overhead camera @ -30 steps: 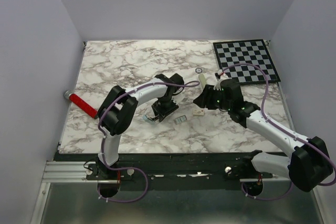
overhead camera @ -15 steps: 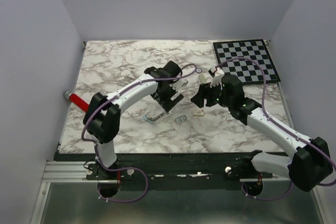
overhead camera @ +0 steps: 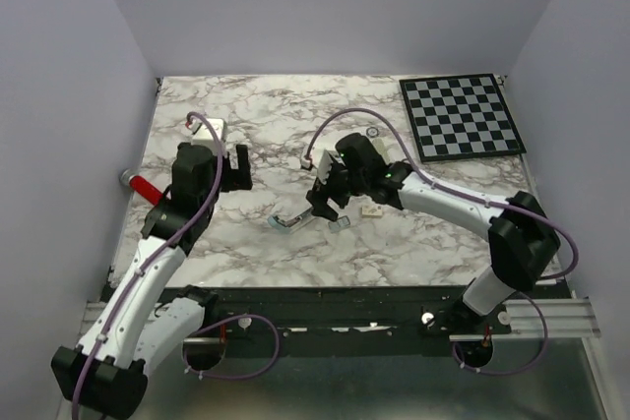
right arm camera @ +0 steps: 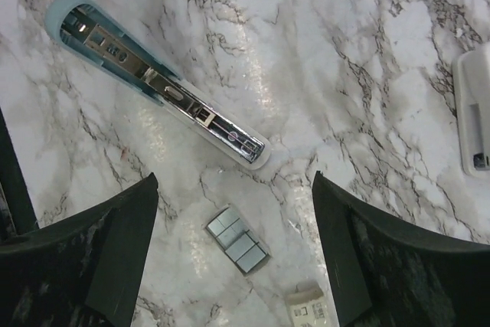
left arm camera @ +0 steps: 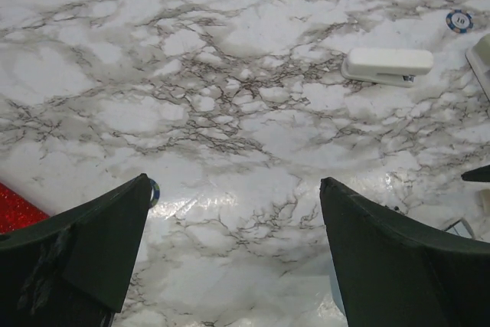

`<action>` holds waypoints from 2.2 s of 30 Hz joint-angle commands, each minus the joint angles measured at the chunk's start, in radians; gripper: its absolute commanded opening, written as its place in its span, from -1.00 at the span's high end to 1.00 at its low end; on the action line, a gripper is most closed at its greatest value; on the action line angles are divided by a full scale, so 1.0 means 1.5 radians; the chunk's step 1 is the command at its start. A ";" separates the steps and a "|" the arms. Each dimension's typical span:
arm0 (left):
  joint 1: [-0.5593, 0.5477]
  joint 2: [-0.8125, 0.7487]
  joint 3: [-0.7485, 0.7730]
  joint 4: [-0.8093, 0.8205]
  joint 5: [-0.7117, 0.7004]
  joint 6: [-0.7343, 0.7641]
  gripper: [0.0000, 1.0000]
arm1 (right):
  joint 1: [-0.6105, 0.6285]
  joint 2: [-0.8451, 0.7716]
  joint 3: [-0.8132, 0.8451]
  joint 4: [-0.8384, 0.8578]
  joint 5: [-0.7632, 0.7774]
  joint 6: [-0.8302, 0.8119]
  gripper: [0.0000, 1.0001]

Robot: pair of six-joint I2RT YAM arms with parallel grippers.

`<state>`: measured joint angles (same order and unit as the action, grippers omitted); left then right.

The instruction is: Load the staples into the stapler

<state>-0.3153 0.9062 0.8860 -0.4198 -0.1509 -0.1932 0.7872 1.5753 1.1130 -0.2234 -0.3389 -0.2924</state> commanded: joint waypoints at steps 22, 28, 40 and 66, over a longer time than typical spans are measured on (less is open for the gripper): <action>0.008 -0.257 -0.251 0.253 -0.271 0.000 -0.98 | 0.098 0.330 0.281 -0.196 -0.030 -0.222 -0.34; 0.007 -0.255 -0.253 0.260 -0.255 0.000 -0.98 | 0.100 0.356 0.299 -0.207 -0.029 -0.220 -0.07; 0.007 -0.250 -0.254 0.264 -0.248 0.001 -0.98 | 0.103 0.331 0.247 -0.116 0.000 -0.054 0.61; 0.000 -0.246 -0.253 0.261 -0.238 -0.003 -0.97 | 0.169 0.255 0.145 -0.149 0.488 0.516 0.41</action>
<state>-0.3099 0.5343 0.5137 -0.0460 -0.5289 -0.2020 1.0420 1.9575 1.3560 -0.3523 0.2726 0.4469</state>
